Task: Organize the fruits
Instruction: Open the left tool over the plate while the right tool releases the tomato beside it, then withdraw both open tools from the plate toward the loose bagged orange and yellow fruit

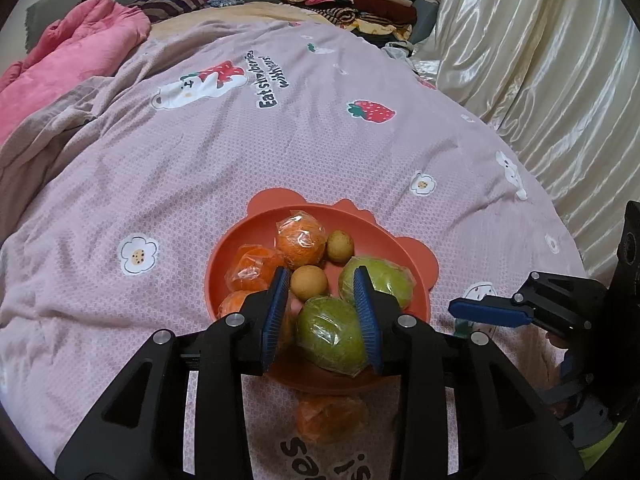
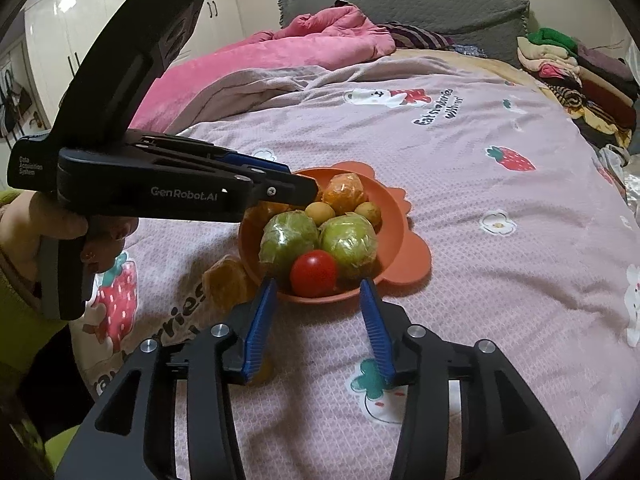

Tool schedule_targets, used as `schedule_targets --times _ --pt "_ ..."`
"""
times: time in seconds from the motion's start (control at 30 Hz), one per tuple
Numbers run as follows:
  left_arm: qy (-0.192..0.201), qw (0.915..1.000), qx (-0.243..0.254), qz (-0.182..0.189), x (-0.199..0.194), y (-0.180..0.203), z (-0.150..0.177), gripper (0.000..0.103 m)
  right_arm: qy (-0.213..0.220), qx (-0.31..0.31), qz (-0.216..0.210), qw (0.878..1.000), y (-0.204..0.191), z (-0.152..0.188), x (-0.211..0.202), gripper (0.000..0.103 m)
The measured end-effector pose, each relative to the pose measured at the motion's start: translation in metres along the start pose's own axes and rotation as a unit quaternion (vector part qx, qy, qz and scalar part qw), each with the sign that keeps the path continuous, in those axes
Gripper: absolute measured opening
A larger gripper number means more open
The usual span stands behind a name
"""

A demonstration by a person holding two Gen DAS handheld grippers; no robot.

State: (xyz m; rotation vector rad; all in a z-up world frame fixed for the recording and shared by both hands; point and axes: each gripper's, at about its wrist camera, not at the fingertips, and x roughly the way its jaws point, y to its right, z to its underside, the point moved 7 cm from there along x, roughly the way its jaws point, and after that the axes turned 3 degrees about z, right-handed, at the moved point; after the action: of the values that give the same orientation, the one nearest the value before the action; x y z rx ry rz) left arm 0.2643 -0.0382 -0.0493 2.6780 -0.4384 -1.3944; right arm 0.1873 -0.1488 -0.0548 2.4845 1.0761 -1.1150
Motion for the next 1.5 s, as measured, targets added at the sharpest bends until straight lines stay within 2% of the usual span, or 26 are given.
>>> schedule_targets --times 0.33,0.47,0.73,0.8,1.0,1.07,1.2,1.37,1.5 --pt "0.009 1.0 -0.003 0.001 -0.008 -0.001 0.0 0.032 0.004 0.008 0.007 1.0 0.003 0.001 -0.008 0.05" --pt "0.014 0.9999 -0.004 0.002 -0.014 -0.001 0.001 0.041 0.006 0.01 0.009 1.0 0.004 0.0 -0.011 0.055" --pt "0.028 0.9995 -0.011 0.0 -0.029 -0.003 0.003 0.049 0.013 0.013 0.016 1.0 0.003 -0.004 -0.02 0.063" --pt "0.03 0.9995 -0.01 -0.001 -0.033 -0.002 0.004 0.052 0.014 0.012 0.02 1.0 0.003 -0.004 -0.022 0.069" --pt "0.044 0.999 -0.008 -0.004 -0.048 0.0 0.006 0.062 0.019 0.013 0.022 0.999 -0.001 -0.005 -0.03 0.074" --pt "0.049 0.9987 -0.009 -0.009 -0.052 -0.001 0.006 0.069 0.02 0.014 0.025 0.999 -0.002 -0.005 -0.032 0.075" --pt "0.058 0.9981 -0.015 -0.012 -0.059 -0.004 0.008 0.074 0.02 0.014 0.029 0.999 -0.004 -0.004 -0.035 0.077" --pt "0.06 0.9978 -0.022 -0.019 -0.066 -0.006 0.012 0.084 0.023 0.016 0.033 0.999 -0.006 -0.004 -0.041 0.082" --pt "0.062 0.9975 -0.02 -0.026 -0.072 -0.006 0.015 0.087 0.024 0.015 0.034 0.999 -0.009 -0.003 -0.045 0.084"
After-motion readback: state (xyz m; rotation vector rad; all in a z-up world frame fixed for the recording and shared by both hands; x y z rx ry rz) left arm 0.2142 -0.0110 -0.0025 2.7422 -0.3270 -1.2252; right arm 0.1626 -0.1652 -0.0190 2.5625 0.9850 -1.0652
